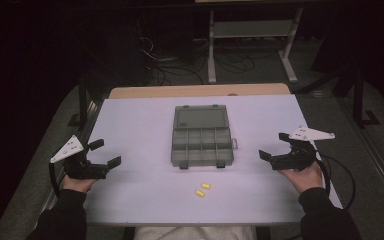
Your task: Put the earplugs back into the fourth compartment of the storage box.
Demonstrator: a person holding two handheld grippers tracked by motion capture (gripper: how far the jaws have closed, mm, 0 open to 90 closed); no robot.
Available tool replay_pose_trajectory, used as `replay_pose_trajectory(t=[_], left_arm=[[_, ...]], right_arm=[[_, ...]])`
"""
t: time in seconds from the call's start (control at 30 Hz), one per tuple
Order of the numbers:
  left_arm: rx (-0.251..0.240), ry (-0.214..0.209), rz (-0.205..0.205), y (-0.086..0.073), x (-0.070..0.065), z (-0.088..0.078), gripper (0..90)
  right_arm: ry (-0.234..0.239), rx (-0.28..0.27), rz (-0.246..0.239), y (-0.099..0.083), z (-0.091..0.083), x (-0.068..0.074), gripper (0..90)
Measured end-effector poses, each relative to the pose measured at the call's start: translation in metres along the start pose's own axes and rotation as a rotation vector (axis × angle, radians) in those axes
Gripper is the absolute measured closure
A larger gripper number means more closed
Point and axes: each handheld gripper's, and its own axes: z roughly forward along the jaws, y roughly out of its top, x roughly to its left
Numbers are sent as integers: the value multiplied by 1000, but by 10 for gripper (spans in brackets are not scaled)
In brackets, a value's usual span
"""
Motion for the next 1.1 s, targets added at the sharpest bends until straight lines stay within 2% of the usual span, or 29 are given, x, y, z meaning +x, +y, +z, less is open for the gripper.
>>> replay_pose_trajectory(t=[0.53,0.63,0.67,0.9,1.1], left_arm=[[4,2,1,0,-1,0,0],[6,3,1,0,-1,0,0],[7,4,0,0,-1,0,0],[8,-2,-1,0,0,0,0],[7,-2,2,0,-1,0,0]], right_arm=[[25,9,-1,3,-2,3,0],[35,28,7,4,-1,3,0],[44,55,13,6,1,4,0],[47,67,-18,15,0,10,0],[75,94,-44,24,3,17,0]])
